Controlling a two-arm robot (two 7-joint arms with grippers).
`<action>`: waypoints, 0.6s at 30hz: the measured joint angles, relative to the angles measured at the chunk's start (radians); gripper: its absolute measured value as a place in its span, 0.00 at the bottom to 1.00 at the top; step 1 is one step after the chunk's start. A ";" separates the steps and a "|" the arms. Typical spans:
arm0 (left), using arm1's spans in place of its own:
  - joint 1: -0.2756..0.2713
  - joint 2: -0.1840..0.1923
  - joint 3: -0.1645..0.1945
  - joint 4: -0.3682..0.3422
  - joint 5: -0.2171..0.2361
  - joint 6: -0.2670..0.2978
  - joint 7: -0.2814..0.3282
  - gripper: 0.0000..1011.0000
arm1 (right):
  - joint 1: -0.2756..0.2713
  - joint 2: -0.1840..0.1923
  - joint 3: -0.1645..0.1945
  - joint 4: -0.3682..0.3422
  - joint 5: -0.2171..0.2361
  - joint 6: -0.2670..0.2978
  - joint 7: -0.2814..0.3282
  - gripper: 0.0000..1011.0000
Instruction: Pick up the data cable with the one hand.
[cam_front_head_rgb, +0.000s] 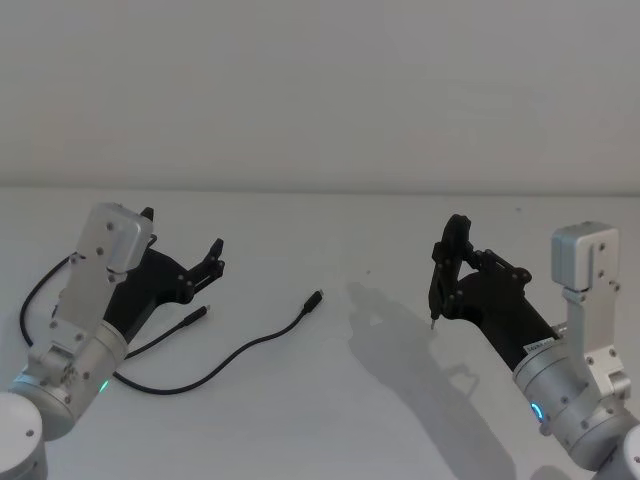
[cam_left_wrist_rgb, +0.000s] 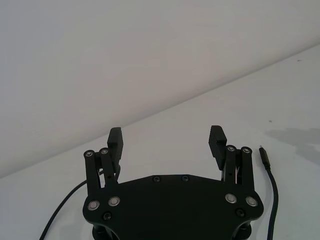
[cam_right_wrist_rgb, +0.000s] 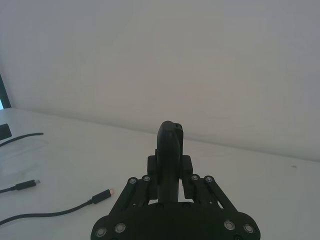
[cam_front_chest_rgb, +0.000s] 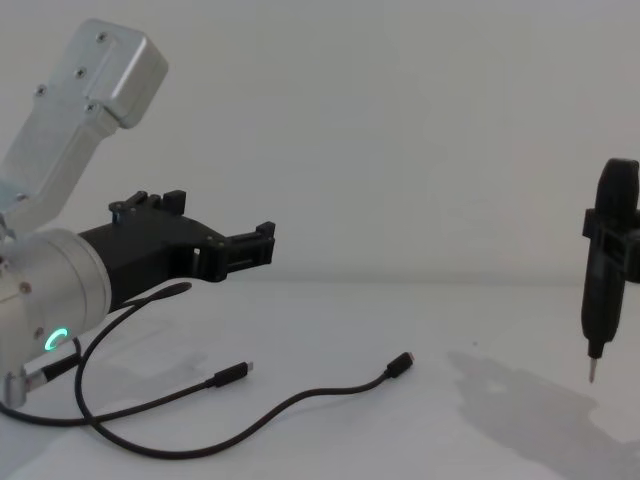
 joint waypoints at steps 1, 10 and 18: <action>0.000 0.000 0.000 0.000 0.000 0.000 0.000 0.99 | 0.000 0.000 0.000 0.000 0.000 0.000 0.000 0.27; 0.000 0.000 0.000 0.000 0.000 0.000 0.000 0.99 | 0.000 0.000 0.000 0.000 0.000 0.000 0.000 0.27; 0.000 0.000 0.000 0.000 0.000 0.000 0.000 0.99 | 0.000 0.000 0.000 0.000 0.000 0.000 0.000 0.27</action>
